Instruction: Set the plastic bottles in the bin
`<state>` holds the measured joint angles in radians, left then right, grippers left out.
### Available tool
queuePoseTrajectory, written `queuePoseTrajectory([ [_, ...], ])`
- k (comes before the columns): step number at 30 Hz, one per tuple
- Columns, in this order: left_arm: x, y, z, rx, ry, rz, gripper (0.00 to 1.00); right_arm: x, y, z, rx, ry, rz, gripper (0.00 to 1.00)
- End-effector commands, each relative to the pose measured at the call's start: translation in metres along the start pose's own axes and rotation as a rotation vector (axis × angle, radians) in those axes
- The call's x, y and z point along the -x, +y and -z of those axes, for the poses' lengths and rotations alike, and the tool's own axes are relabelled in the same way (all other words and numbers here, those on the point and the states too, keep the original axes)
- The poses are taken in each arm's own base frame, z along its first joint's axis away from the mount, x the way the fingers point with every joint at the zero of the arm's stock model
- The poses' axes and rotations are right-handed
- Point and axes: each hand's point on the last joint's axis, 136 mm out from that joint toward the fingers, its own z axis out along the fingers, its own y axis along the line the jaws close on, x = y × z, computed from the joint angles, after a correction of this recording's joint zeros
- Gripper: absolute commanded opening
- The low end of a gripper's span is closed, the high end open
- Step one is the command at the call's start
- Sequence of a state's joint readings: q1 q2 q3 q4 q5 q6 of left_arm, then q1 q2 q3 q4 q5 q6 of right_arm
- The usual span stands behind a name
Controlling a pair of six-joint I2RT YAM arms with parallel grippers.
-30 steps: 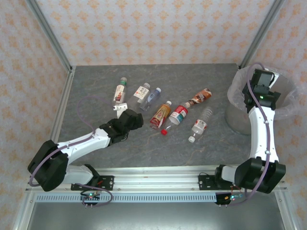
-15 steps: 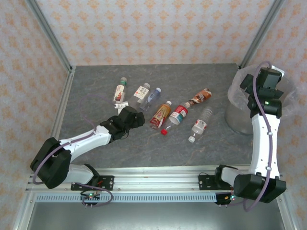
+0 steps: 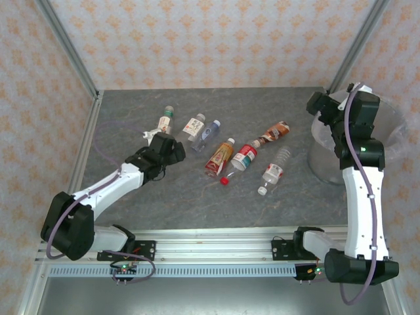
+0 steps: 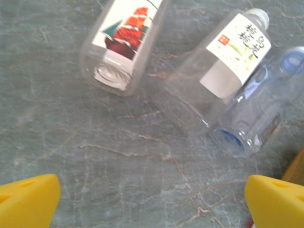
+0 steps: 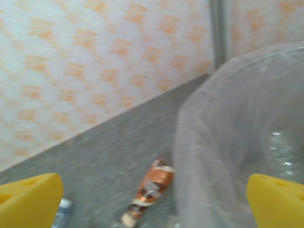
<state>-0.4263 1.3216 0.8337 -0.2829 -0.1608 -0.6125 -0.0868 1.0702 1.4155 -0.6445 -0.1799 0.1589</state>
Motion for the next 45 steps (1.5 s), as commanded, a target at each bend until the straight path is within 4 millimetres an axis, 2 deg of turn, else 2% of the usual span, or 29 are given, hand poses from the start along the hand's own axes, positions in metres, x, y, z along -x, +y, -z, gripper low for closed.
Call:
queuePoseTrajectory([
  [1,0.011,0.013,0.007,0.036,0.02,-0.037,1.0,0.003,0.042,0.012,0.224,-0.009,-0.067,0.99],
  [5,0.021,0.024,0.005,0.064,0.047,-0.054,1.0,-0.011,0.069,0.014,0.337,0.025,-0.073,0.99],
  [9,0.03,0.032,0.0,0.099,0.081,-0.059,1.0,-0.034,0.094,0.012,0.398,0.079,-0.02,0.99],
  [18,0.047,0.044,-0.024,0.098,0.166,-0.025,1.0,-0.087,0.126,-0.006,0.413,0.168,0.056,0.99],
  [22,0.052,0.046,-0.042,0.099,0.207,-0.05,1.0,-0.111,0.141,-0.018,0.437,0.199,0.061,0.99],
  [27,0.058,0.049,-0.063,0.044,0.289,-0.021,1.0,-0.132,0.155,-0.026,0.436,0.251,0.102,0.99],
  [30,0.062,0.041,-0.069,0.01,0.296,-0.046,1.0,-0.134,0.16,-0.025,0.44,0.252,0.12,0.99],
  [32,0.065,0.034,-0.07,-0.027,0.286,-0.058,1.0,-0.141,0.161,-0.032,0.425,0.268,0.134,0.99],
  [36,0.069,0.032,-0.078,-0.024,0.276,-0.086,1.0,-0.141,0.163,-0.034,0.422,0.267,0.136,0.99],
  [39,0.071,0.036,-0.085,0.017,0.291,-0.125,1.0,-0.138,0.159,-0.034,0.404,0.26,0.155,0.99],
  [45,0.068,0.028,-0.097,0.044,0.322,-0.215,1.0,-0.136,0.148,-0.034,0.355,0.238,0.168,0.99],
])
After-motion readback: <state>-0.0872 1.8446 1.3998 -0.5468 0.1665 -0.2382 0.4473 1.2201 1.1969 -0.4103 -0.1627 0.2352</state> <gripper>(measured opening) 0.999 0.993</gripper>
